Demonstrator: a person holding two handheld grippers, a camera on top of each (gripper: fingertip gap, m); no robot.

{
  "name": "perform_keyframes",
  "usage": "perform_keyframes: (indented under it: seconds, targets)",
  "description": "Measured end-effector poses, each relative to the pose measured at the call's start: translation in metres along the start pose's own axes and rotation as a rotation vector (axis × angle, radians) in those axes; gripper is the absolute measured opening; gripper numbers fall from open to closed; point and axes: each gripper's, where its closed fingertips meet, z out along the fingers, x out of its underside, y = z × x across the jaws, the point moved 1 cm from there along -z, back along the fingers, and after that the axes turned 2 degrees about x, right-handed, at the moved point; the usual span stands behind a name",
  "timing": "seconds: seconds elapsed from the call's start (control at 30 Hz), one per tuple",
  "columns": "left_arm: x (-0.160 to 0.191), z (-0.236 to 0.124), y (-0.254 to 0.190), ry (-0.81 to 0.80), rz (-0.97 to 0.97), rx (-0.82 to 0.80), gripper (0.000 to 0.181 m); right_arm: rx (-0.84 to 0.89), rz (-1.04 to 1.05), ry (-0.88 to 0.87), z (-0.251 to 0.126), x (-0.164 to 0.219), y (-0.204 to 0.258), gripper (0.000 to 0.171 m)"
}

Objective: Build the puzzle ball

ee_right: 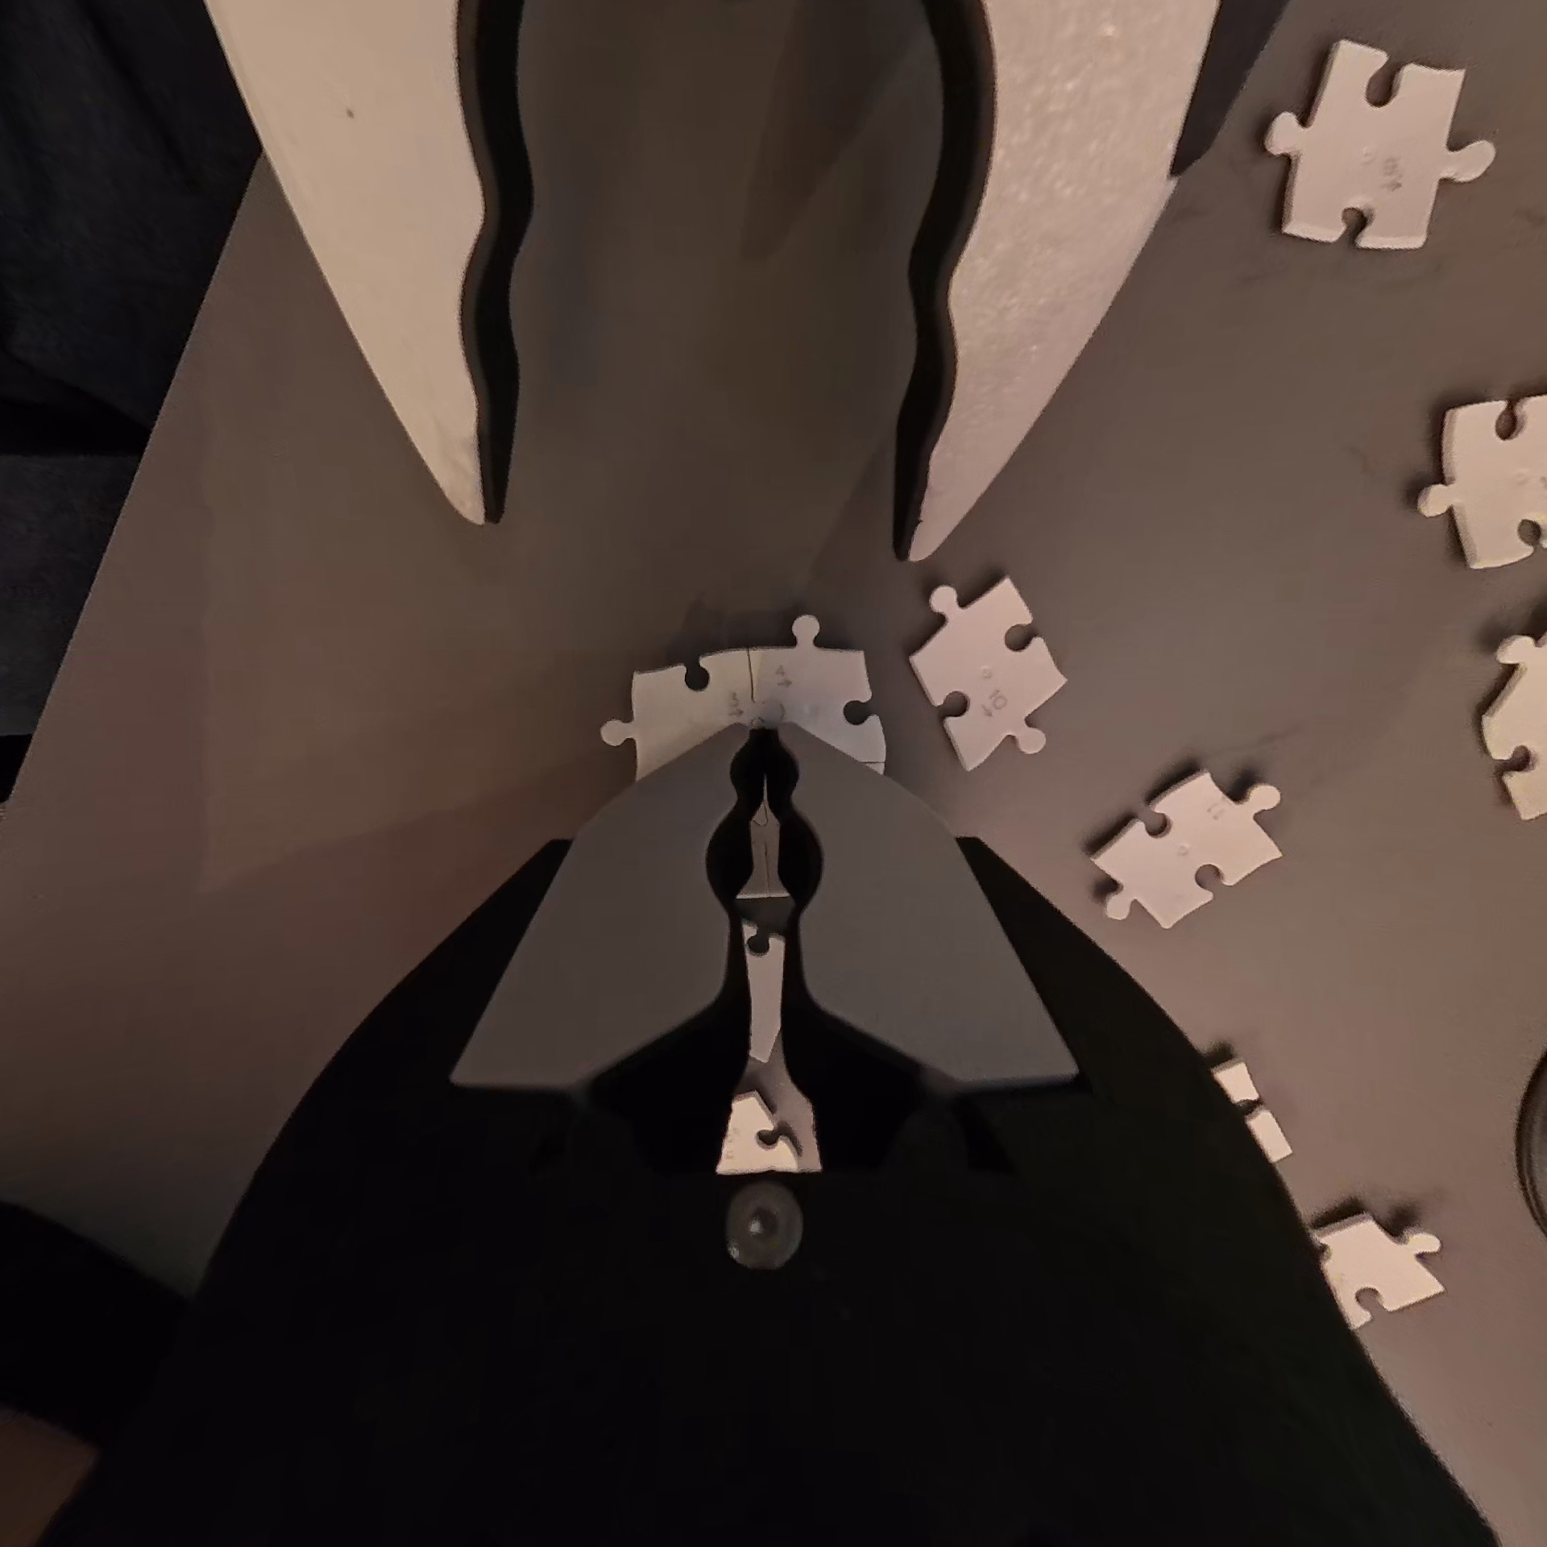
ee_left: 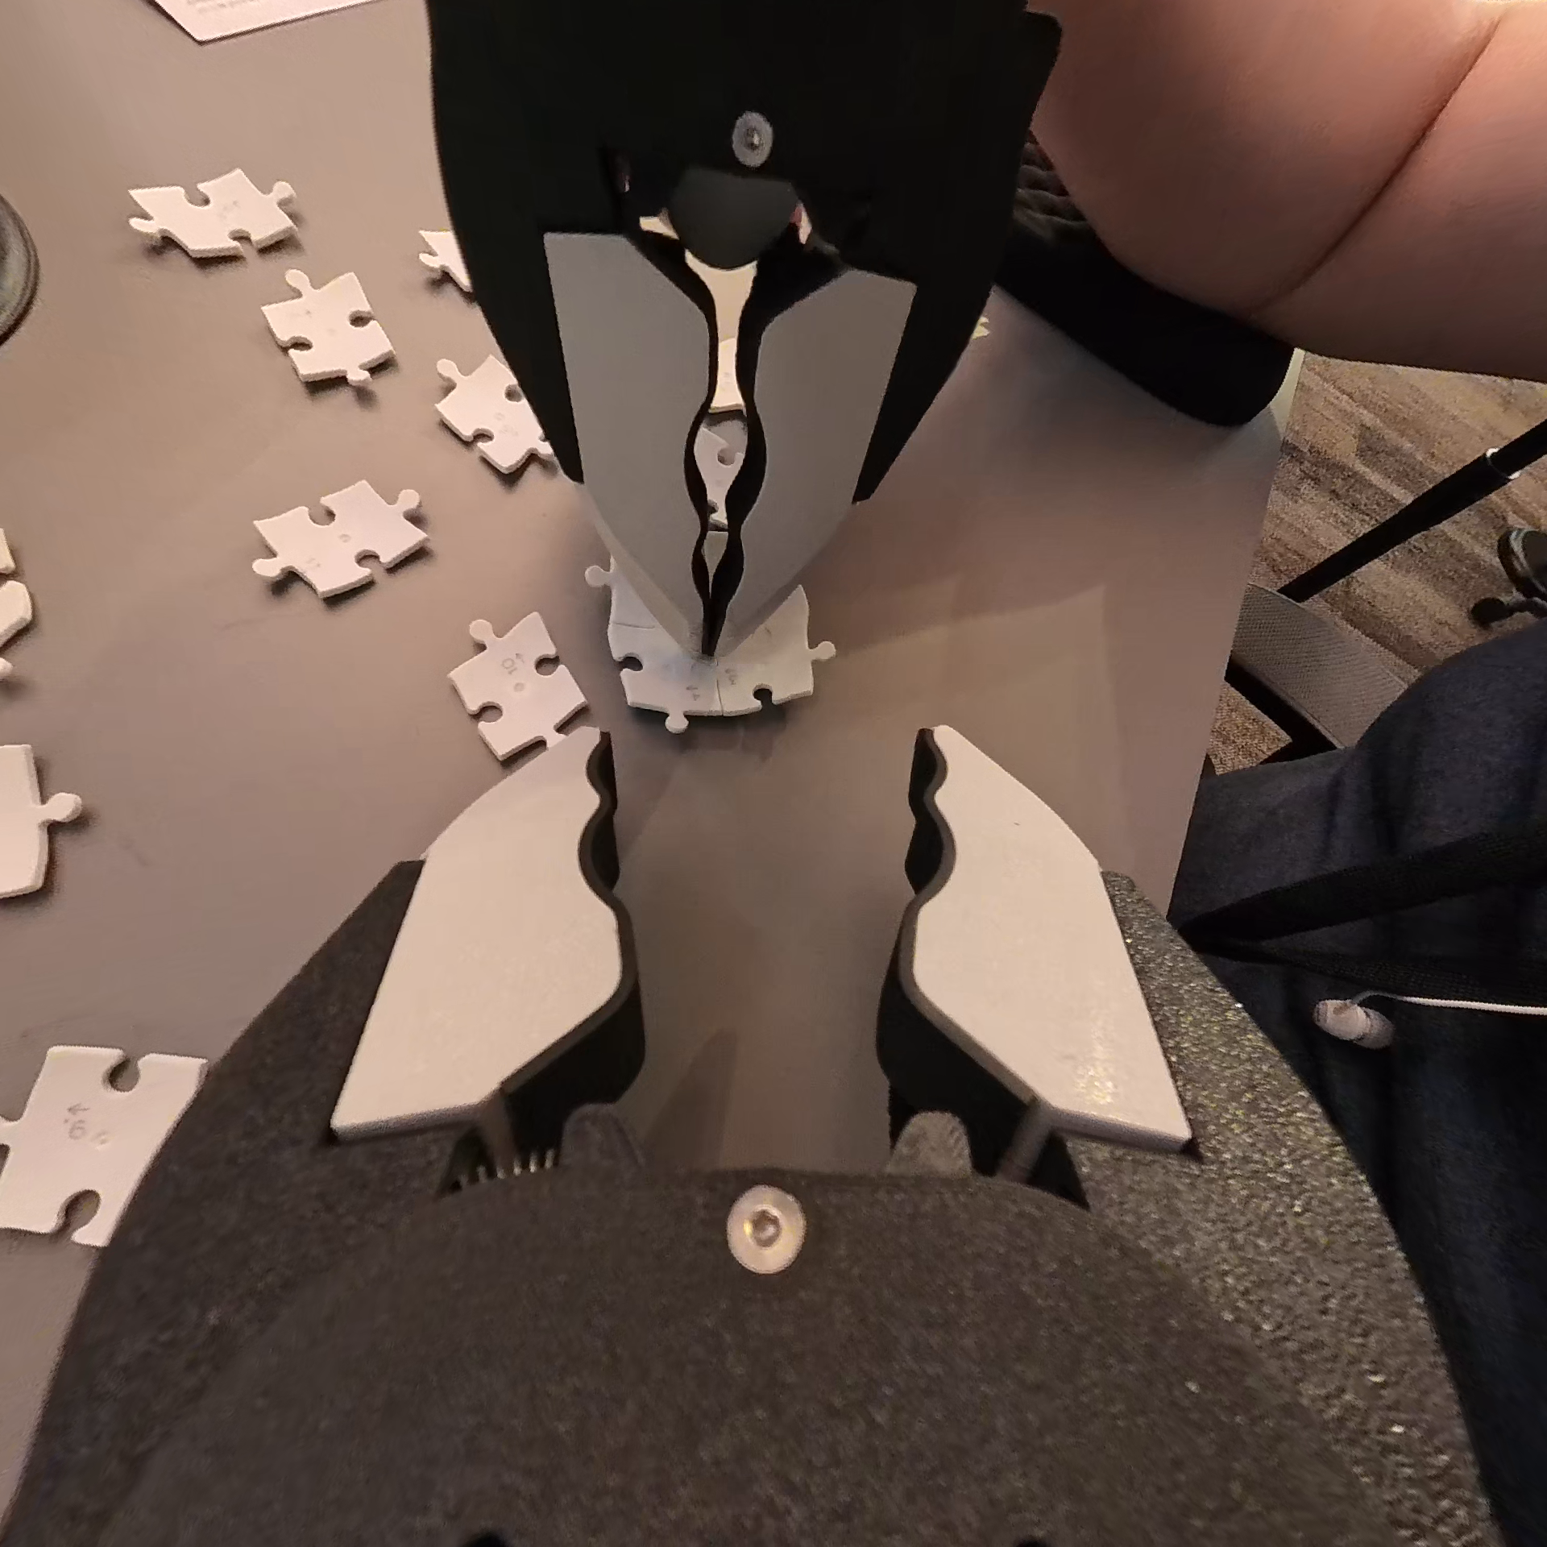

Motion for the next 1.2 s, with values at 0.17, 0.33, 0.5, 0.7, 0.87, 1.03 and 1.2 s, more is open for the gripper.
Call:
perform_keyframes:
  seconds: [0.17, 0.33, 0.5, 0.7, 0.87, 1.03, 1.2]
  targets:
    - [-0.001, 0.0, -0.001, 0.008, 0.004, -0.002, 0.068, 0.007, 0.013, 0.001, 0.0, -0.001, 0.0, 0.002]
    - [-0.002, 0.0, -0.003, 0.014, 0.006, -0.006, 0.068, 0.0, 0.021, -0.086, -0.017, -0.01, 0.0, 0.001]
    - [0.002, 0.0, -0.003, 0.036, -0.003, -0.013, 0.068, 0.028, 0.062, -0.031, -0.033, 0.015, -0.005, 0.001]
    - [0.005, 0.002, -0.003, 0.053, -0.013, -0.016, 0.069, 0.004, 0.035, 0.04, -0.019, 0.022, 0.0, 0.001]
    - [0.007, 0.002, -0.001, 0.05, -0.025, -0.018, 0.069, 0.076, 0.056, -0.006, -0.023, 0.021, -0.016, 0.001]
    - [0.01, 0.003, -0.003, 0.055, -0.027, -0.014, 0.069, 0.168, 0.021, -0.007, -0.021, 0.022, -0.031, 0.001]
    - [0.01, 0.004, -0.002, 0.051, -0.028, -0.016, 0.069, 0.222, 0.013, -0.05, -0.022, 0.017, -0.04, 0.001]
